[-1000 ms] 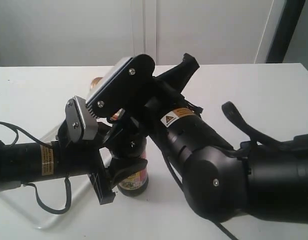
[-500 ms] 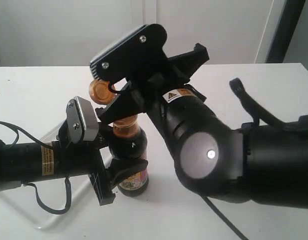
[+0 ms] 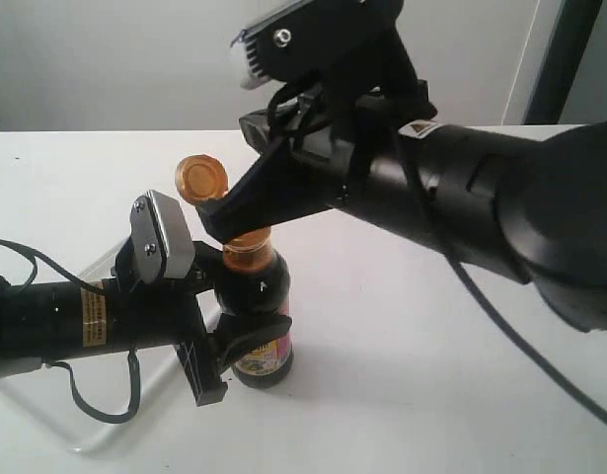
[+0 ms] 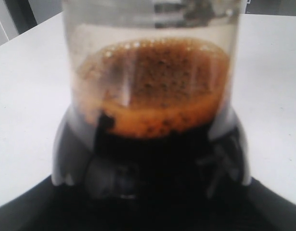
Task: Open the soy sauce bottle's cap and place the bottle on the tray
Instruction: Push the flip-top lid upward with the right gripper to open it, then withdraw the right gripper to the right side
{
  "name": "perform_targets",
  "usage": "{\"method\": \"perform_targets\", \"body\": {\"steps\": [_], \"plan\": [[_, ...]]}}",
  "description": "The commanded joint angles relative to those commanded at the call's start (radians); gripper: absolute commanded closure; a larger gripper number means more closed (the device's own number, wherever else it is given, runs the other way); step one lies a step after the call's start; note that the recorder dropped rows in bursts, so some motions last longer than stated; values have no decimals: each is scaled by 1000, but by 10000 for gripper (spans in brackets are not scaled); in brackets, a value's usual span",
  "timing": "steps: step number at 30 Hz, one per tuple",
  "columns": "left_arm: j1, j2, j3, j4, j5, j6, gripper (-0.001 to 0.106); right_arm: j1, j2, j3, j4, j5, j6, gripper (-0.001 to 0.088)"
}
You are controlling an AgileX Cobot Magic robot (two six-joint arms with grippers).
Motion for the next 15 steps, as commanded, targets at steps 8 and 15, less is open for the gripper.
{"method": "perform_targets", "body": {"steps": [8, 15], "plan": [[0, 0, 0, 0, 2, 0, 1053, -167, -52, 0, -77, 389, -4, 868], [0, 0, 0, 0, 23, 0, 1053, -281, -52, -2, -197, 681, 34, 868]]}}
